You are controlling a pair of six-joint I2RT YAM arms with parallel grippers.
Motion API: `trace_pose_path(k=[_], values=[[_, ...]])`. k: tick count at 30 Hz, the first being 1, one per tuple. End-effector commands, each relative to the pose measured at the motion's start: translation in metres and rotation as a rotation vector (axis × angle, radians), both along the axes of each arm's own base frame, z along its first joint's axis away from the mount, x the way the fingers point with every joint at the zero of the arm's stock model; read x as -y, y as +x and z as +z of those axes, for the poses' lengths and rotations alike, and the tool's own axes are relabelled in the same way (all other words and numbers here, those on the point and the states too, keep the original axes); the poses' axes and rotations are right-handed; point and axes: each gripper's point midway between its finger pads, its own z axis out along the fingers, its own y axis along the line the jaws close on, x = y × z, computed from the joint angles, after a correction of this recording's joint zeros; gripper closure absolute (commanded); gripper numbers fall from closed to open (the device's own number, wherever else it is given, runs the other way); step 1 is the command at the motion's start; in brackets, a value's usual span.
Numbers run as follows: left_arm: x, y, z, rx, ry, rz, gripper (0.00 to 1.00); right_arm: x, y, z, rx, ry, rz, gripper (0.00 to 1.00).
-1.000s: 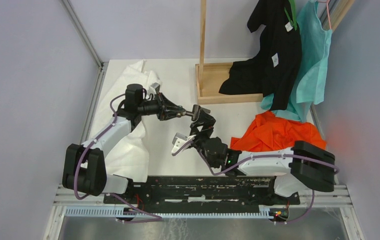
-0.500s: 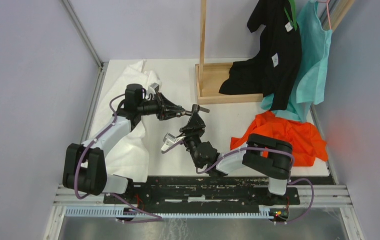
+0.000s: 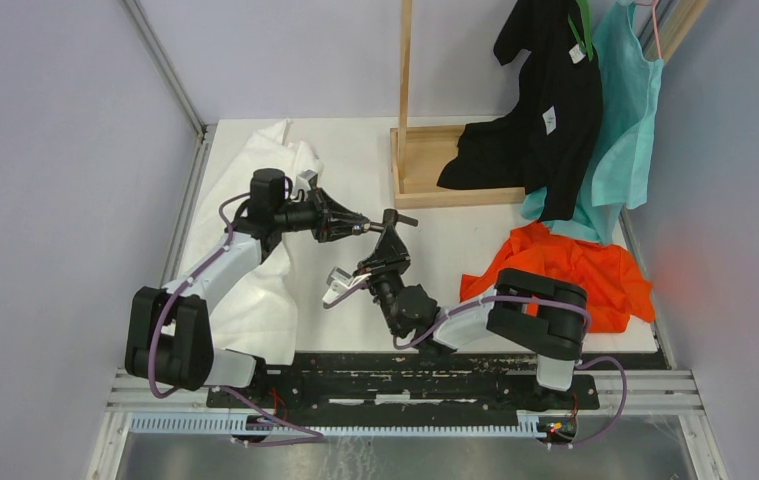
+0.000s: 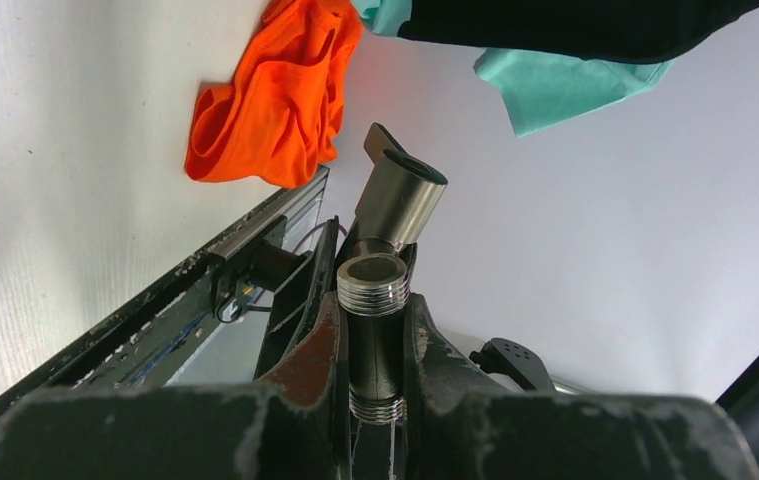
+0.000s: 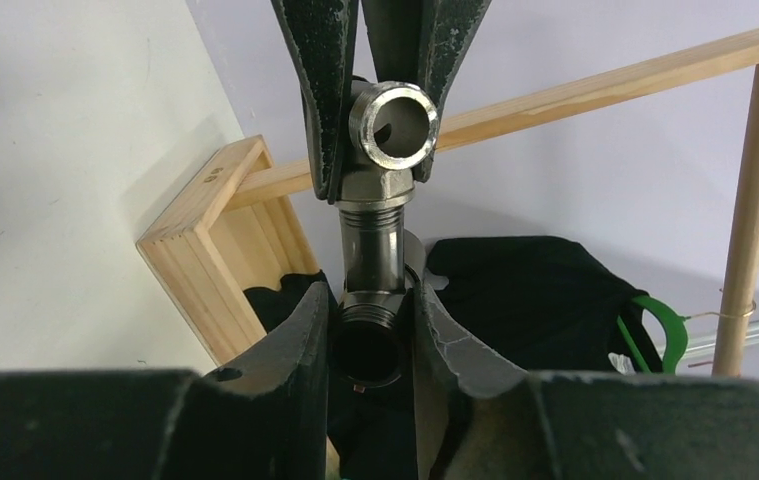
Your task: Install the water faucets
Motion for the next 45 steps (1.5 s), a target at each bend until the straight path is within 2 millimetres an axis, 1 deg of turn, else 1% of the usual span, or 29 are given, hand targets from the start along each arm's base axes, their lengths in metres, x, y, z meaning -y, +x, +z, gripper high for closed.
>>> trace_pose_path(k=[1, 3, 4, 5, 7, 9, 14, 15, 18, 19, 21, 24, 28, 32, 35, 36, 37, 38, 40, 41, 42, 43, 44, 45], values=[[0.005, -0.008, 0.043, 0.24, -0.061, -0.106, 0.97, 0.012, -0.005, 0.026, -0.025, 0.128, 0.019, 1.0], [0.005, -0.009, 0.045, 0.261, -0.06, -0.114, 0.97, 0.01, -0.01, 0.021, -0.106, 0.089, 0.07, 1.0], [0.005, -0.009, 0.045, 0.27, -0.059, -0.118, 0.97, 0.009, -0.014, 0.015, -0.185, 0.108, 0.108, 1.0], [0.005, -0.009, 0.046, 0.284, -0.057, -0.121, 0.97, 0.009, -0.02, 0.012, -0.251, 0.068, 0.146, 1.0], [0.005, -0.009, 0.047, 0.309, -0.054, -0.129, 0.97, 0.007, -0.035, 0.006, -0.435, 0.09, 0.245, 1.0], [0.005, -0.009, 0.047, 0.334, -0.048, -0.139, 0.97, 0.006, -0.049, 0.009, -0.576, 0.158, 0.307, 1.0], [0.007, -0.01, 0.043, 0.381, -0.059, -0.183, 0.97, 0.003, -0.077, 0.009, -0.799, 0.176, 0.393, 1.0], [0.007, -0.012, 0.044, 0.393, -0.066, -0.194, 0.97, -0.001, -0.083, 0.013, -0.848, 0.192, 0.419, 1.0], [0.007, -0.016, 0.05, 0.435, -0.075, -0.218, 0.97, -0.007, -0.1, 0.012, -1.013, 0.23, 0.491, 1.0], [0.007, -0.017, 0.052, 0.448, -0.076, -0.222, 0.97, -0.009, -0.102, 0.016, -1.056, 0.259, 0.509, 1.0], [0.007, -0.019, 0.056, 0.472, -0.077, -0.231, 0.97, -0.013, -0.109, 0.018, -1.151, 0.31, 0.561, 1.0], [0.006, -0.022, 0.057, 0.487, -0.08, -0.241, 0.97, -0.015, -0.108, 0.026, -1.241, 0.416, 0.613, 1.0], [0.006, -0.026, 0.058, 0.497, -0.088, -0.256, 0.97, -0.012, -0.095, 0.032, -1.336, 0.542, 0.606, 1.0], [0.006, -0.028, 0.059, 0.5, -0.089, -0.26, 0.97, -0.011, -0.09, 0.032, -1.356, 0.565, 0.596, 1.0], [0.006, -0.028, 0.059, 0.495, -0.089, -0.257, 0.97, -0.01, -0.091, 0.039, -1.325, 0.569, 0.623, 1.0], [0.005, -0.027, 0.059, 0.49, -0.089, -0.254, 0.97, -0.007, -0.089, 0.042, -1.298, 0.569, 0.628, 0.98], [0.005, -0.027, 0.059, 0.483, -0.09, -0.251, 0.97, -0.005, -0.087, 0.045, -1.261, 0.568, 0.637, 0.91], [0.006, -0.026, 0.058, 0.474, -0.091, -0.248, 0.97, -0.003, -0.086, 0.049, -1.215, 0.561, 0.656, 0.8], [0.006, -0.026, 0.059, 0.455, -0.094, -0.239, 0.97, 0.005, -0.083, 0.055, -1.106, 0.562, 0.691, 0.55], [0.006, -0.026, 0.061, 0.456, -0.095, -0.236, 0.97, 0.013, -0.076, 0.052, -1.044, 0.597, 0.661, 0.4], [0.006, -0.026, 0.063, 0.464, -0.094, -0.234, 0.97, 0.02, -0.068, 0.057, -0.981, 0.66, 0.627, 0.27], [0.005, -0.026, 0.065, 0.477, -0.093, -0.232, 0.97, 0.03, -0.058, 0.067, -0.921, 0.75, 0.58, 0.23], [0.005, -0.026, 0.066, 0.491, -0.09, -0.231, 0.97, 0.04, -0.049, 0.077, -0.887, 0.863, 0.518, 0.21], [0.005, -0.026, 0.068, 0.508, -0.089, -0.231, 0.97, 0.047, -0.044, 0.085, -0.89, 0.957, 0.476, 0.23]])
